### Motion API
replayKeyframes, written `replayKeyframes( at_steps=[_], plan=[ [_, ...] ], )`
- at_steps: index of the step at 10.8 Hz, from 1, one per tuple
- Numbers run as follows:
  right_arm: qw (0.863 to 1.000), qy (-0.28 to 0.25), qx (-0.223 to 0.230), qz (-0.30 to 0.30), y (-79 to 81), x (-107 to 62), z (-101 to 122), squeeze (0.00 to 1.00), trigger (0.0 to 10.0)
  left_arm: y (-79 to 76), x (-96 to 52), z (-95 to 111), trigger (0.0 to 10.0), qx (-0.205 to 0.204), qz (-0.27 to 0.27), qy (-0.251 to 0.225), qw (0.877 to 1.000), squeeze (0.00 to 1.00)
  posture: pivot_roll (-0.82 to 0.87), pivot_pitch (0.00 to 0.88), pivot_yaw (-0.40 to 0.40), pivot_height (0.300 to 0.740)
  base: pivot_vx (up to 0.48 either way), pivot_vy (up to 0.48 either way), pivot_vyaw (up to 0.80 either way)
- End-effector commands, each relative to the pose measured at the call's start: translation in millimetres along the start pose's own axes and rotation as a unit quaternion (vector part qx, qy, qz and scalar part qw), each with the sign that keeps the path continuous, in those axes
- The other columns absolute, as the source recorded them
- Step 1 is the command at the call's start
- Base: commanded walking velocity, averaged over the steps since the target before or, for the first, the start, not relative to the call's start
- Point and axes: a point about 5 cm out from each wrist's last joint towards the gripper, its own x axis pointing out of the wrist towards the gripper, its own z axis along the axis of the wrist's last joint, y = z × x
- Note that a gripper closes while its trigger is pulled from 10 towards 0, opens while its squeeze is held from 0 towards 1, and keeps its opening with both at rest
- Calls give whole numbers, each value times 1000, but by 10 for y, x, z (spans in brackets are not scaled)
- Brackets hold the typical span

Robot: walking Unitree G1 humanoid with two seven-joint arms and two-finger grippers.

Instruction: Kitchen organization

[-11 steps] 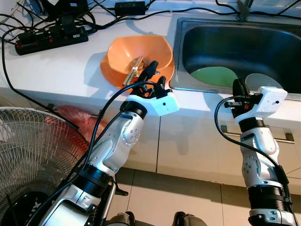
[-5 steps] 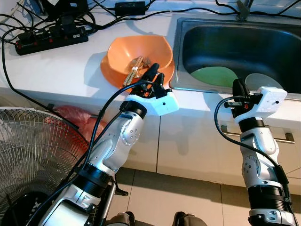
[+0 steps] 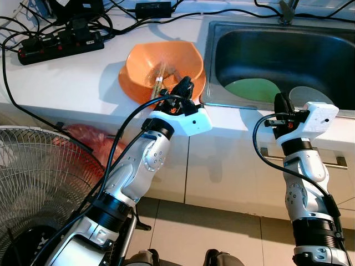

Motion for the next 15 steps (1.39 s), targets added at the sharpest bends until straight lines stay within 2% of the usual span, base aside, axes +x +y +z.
replayKeyframes(
  at_steps=[1,2,5,6,7,8,10,15],
  plan=[
    [999,50,16,-4,13,-98,-216,0,10000,71,25,106,0,-3,21,-32,999,0,28,162,56,740,0,0,0],
    [999,50,16,-2,21,-92,-217,0,10000,110,22,165,0,-9,37,-53,998,0,28,163,55,740,0,0,0],
    [999,51,16,-1,26,-87,-217,0,10000,104,18,223,0,-20,40,-74,996,0,29,163,54,740,0,0,0],
    [999,51,16,-1,27,-89,-217,0,10000,64,14,225,2627,-37,29,-74,996,0,26,165,54,740,0,0,0],
    [999,50,15,-2,26,-91,-216,0,10000,57,8,231,9098,-39,27,-77,996,0,26,165,54,740,0,0,0],
    [999,50,15,-3,15,-96,-213,0,10000,62,8,245,10000,-47,28,-80,995,0,27,167,52,740,0,0,0],
    [999,50,16,-3,13,-89,-210,0,10000,92,13,276,10000,-56,36,-90,994,0,30,164,51,740,0,0,0],
    [999,47,16,-2,12,-83,-203,0,10000,255,40,382,10000,-31,70,-132,988,0,26,152,54,740,0,0,0]
  ],
)
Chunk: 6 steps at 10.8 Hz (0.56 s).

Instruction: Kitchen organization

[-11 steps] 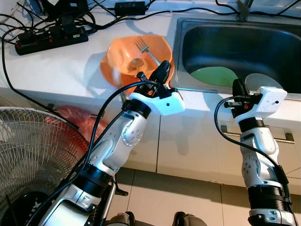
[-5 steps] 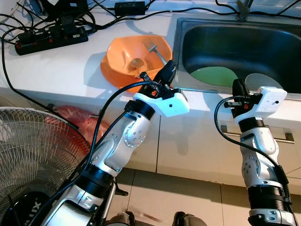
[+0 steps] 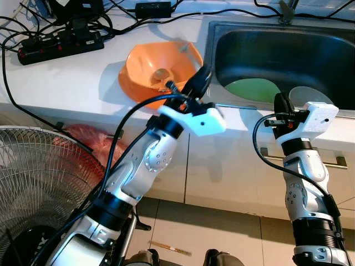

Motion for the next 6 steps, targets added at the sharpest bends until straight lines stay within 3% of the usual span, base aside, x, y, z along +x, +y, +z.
replayKeyframes(
  at_steps=[1,3,6],
  plan=[
    [999,47,16,-2,16,-86,-206,0,10000,111,65,120,10000,12,21,-37,999,0,26,148,55,740,0,0,0],
    [999,46,16,-2,20,-82,-203,0,10000,147,106,204,10000,9,26,-60,998,0,26,143,56,740,0,0,0],
    [999,44,12,-5,20,-73,-195,0,10000,36,184,432,10000,-60,-4,-120,991,0,20,146,58,740,0,0,0]
  ],
)
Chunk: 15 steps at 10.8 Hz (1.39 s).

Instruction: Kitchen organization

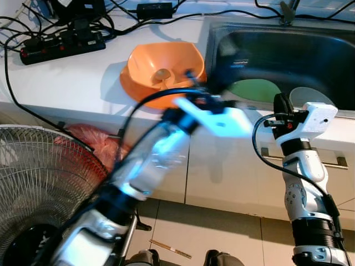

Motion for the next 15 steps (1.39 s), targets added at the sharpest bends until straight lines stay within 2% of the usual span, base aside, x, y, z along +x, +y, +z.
replayKeyframes(
  at_steps=[1,3,4,5,8,10,13,14,15],
  plan=[
    [999,44,11,-4,12,-77,-185,0,10000,-50,27,47,10000,-23,-15,-16,999,0,16,148,59,740,0,0,0],
    [999,44,9,-6,10,-73,-185,0,10000,-116,64,110,10000,-61,-25,-29,997,0,17,154,57,740,0,0,0],
    [999,44,10,-6,11,-70,-186,122,10000,-140,79,122,10000,-80,-26,-32,996,0,19,157,56,740,0,0,0],
    [999,44,14,-7,13,-70,-190,1000,10000,-169,88,122,10000,-100,-26,-28,994,0,19,157,56,740,0,0,0],
    [999,43,12,-13,8,-73,-187,1000,10000,-192,69,43,10000,-172,-11,5,985,0,17,161,58,740,0,0,0],
    [999,42,10,-14,8,-72,-184,1000,10000,-163,57,-63,10000,-243,14,36,969,0,14,162,59,740,0,0,0],
    [999,41,6,-13,14,-77,-189,1000,10000,-161,58,-130,10000,-294,20,49,954,0,12,158,62,740,0,0,0],
    [999,41,3,-12,18,-79,-187,773,10000,-175,65,-129,10000,-303,16,48,952,0,10,158,64,740,0,0,0],
    [999,40,0,-7,31,-79,-181,0,10000,-194,69,-124,10000,-311,11,47,949,0,10,158,64,740,0,0,0]
  ],
)
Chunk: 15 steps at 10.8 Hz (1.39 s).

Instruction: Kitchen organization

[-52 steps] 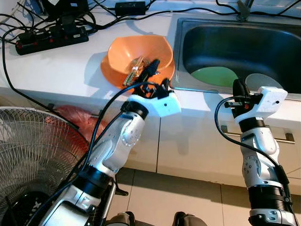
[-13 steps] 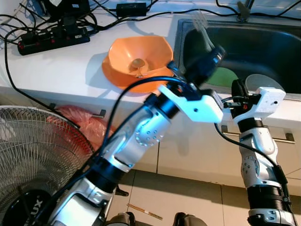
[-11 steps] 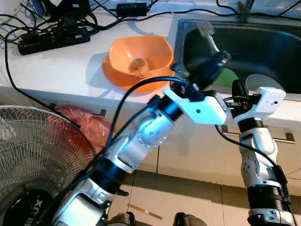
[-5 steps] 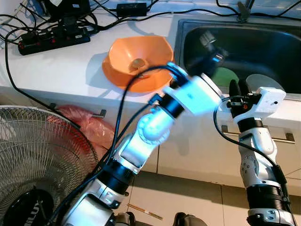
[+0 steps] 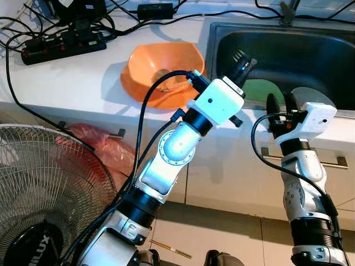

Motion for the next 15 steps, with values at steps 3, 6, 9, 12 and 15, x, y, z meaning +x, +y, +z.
replayKeyframes(
  at_steps=[3,6,9,12,15],
  plan=[
    [999,31,-10,25,92,-52,-123,0,10000,-27,11,-13,10000,-38,-10,1,999,0,5,147,66,740,0,0,0],
    [999,11,-15,49,186,-5,-10,0,10000,-79,46,7,10000,-53,-27,-6,998,0,-3,138,69,740,0,0,0],
    [998,-4,-17,58,239,25,69,0,10000,-138,56,9,10000,-73,-40,-6,997,0,-6,134,73,740,0,0,0],
    [998,-18,-15,63,290,61,149,0,10000,-184,52,-6,10000,-82,-56,-2,995,0,-7,143,74,740,0,0,0],
    [996,-39,-8,78,382,111,272,0,10000,-215,47,-19,10000,-89,-64,2,994,0,-7,149,73,740,0,0,0]
  ],
)
